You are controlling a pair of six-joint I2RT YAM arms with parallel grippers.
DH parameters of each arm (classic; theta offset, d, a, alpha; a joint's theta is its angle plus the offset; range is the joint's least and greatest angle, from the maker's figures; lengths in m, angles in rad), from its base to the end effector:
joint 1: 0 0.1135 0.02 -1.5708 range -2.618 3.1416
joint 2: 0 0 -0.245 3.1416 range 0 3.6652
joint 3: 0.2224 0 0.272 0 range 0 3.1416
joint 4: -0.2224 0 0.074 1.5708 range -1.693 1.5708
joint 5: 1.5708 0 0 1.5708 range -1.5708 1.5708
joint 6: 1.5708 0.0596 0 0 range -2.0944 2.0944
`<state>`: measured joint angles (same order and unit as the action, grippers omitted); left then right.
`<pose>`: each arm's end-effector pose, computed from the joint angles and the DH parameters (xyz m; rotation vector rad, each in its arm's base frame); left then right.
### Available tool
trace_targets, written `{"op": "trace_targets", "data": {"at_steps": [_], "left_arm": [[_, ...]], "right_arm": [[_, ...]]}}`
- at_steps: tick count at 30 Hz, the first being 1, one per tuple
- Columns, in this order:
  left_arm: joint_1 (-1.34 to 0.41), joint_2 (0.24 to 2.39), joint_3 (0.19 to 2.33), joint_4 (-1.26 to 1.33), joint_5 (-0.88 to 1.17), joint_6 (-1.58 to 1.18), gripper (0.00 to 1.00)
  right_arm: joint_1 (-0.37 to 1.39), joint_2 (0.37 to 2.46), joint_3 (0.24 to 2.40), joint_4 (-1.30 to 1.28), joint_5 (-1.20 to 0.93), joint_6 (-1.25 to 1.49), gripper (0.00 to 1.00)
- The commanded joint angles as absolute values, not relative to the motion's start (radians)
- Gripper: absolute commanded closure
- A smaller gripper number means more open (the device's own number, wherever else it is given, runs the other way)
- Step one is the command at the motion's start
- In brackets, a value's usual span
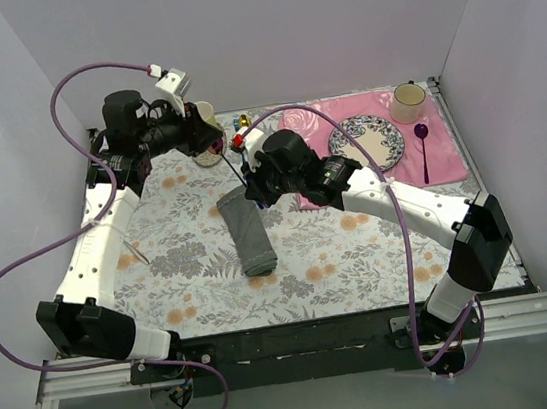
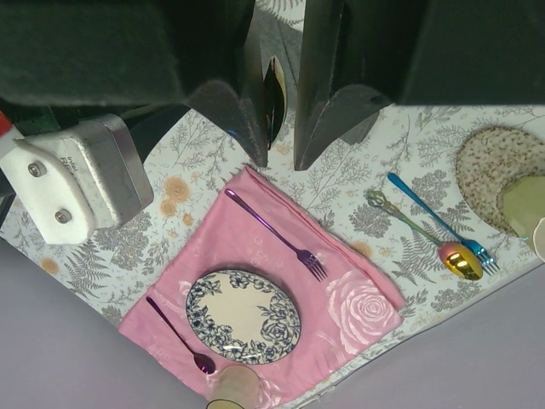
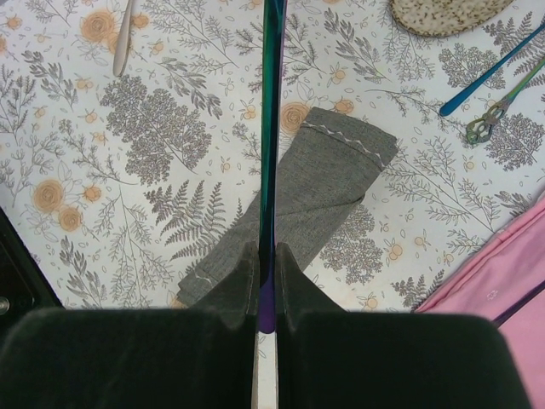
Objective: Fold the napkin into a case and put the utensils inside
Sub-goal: Pass from the right arm to the left, then insert the spoon into the folded napkin.
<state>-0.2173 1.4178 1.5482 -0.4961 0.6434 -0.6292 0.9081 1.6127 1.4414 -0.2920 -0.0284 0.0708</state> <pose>0.3356 -0.1107 0.4061 0.0397 2.0442 -1.1686 0.2579 0.3332 0.3125 -0.8684 1.9065 0.6352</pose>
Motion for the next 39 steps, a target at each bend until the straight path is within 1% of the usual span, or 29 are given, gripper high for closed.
{"op": "trace_targets", "data": {"at_steps": [1, 4, 6, 8, 10, 12, 16, 17, 19, 20, 21, 23, 24, 25, 27, 28, 29, 30, 31, 32, 33, 35, 36, 38, 39], "left_arm": [[-0.212, 1.411, 1.600, -0.584, 0.621, -0.572, 0.78], [-0.212, 1.401, 1.601, -0.597, 0.632, -0.560, 0.71], [-0.212, 1.397, 1.603, -0.613, 0.644, -0.552, 0.69], [-0.210, 1.399, 1.606, -0.624, 0.653, -0.549, 0.69], [-0.210, 1.399, 1.608, -0.634, 0.652, -0.558, 0.74], [-0.210, 1.399, 1.609, -0.635, 0.653, -0.552, 0.81], [-0.210, 1.404, 1.606, -0.614, 0.644, -0.554, 0.87], [-0.210, 1.404, 1.606, -0.609, 0.646, -0.557, 0.92], [-0.210, 1.414, 1.608, -0.603, 0.658, -0.560, 0.99], [-0.209, 1.422, 1.611, -0.601, 0.660, -0.563, 1.00], [-0.203, 1.445, 1.623, -0.609, 0.663, -0.564, 1.00], [-0.187, 1.477, 1.647, -0.630, 0.693, -0.542, 1.00], [-0.164, 1.494, 1.661, -0.656, 0.702, -0.534, 1.00], [-0.140, 1.531, 1.681, -0.663, 0.748, -0.523, 1.00], [-0.051, 1.571, 1.695, -0.664, 0.921, -0.529, 1.00], [-0.026, 1.624, 1.709, -0.664, 0.977, -0.529, 1.00], [-0.008, 1.650, 1.721, -0.673, 1.071, -0.500, 1.00], [-0.002, 1.681, 1.742, -0.717, 1.089, -0.477, 1.00], [0.030, 1.703, 1.756, -0.733, 1.101, -0.453, 1.00], [0.035, 1.741, 1.767, -0.744, 1.117, -0.404, 1.00], [0.035, 1.758, 1.776, -0.780, 1.130, -0.376, 1.00], [0.046, 1.795, 1.761, -0.778, 1.138, -0.374, 1.00], [0.052, 1.802, 1.752, -0.763, 1.152, -0.368, 1.00], [0.060, 1.821, 1.723, -0.747, 1.155, -0.347, 1.00], [0.061, 1.827, 1.711, -0.739, 1.160, -0.312, 1.00]], "right_arm": [[0.910, 1.559, 1.443, -0.247, -0.006, 0.058, 0.99], [0.911, 1.557, 1.437, -0.248, -0.006, 0.060, 0.99], [0.911, 1.557, 1.434, -0.247, -0.006, 0.061, 0.99], [0.911, 1.555, 1.428, -0.245, -0.006, 0.064, 0.99], [0.911, 1.552, 1.427, -0.247, -0.006, 0.064, 0.99], [0.910, 1.551, 1.425, -0.245, -0.006, 0.061, 0.99], [0.911, 1.546, 1.420, -0.245, -0.014, 0.060, 0.99], [0.911, 1.545, 1.417, -0.245, -0.015, 0.060, 0.99], [0.910, 1.542, 1.411, -0.241, -0.038, 0.057, 0.99], [0.911, 1.540, 1.408, -0.238, -0.055, 0.057, 0.99], [0.911, 1.533, 1.404, -0.232, -0.072, 0.057, 0.83], [0.911, 1.526, 1.402, -0.224, -0.121, 0.051, 0.56], [0.911, 1.516, 1.401, -0.221, -0.139, 0.046, 0.30], [0.910, 1.509, 1.396, -0.222, -0.156, 0.035, 0.20], [0.907, 1.488, 1.387, -0.233, -0.161, 0.003, 0.09], [0.902, 1.480, 1.375, -0.244, -0.157, 0.003, 0.07], [0.899, 1.476, 1.367, -0.265, -0.161, -0.032, 0.06], [0.887, 1.468, 1.355, -0.276, -0.170, -0.050, 0.06], [0.881, 1.447, 1.332, -0.281, -0.213, -0.117, 0.13], [0.877, 1.436, 1.277, -0.282, -0.231, -0.155, 0.18], [0.876, 1.412, 1.243, -0.284, -0.239, -0.188, 0.28], [0.876, 1.396, 1.160, -0.281, -0.279, -0.308, 0.40], [0.874, 1.388, 1.135, -0.264, -0.284, -0.336, 0.50], [0.874, 1.393, 1.095, -0.249, -0.296, -0.392, 0.61], [0.874, 1.407, 1.089, -0.233, -0.313, -0.403, 0.72]]}}
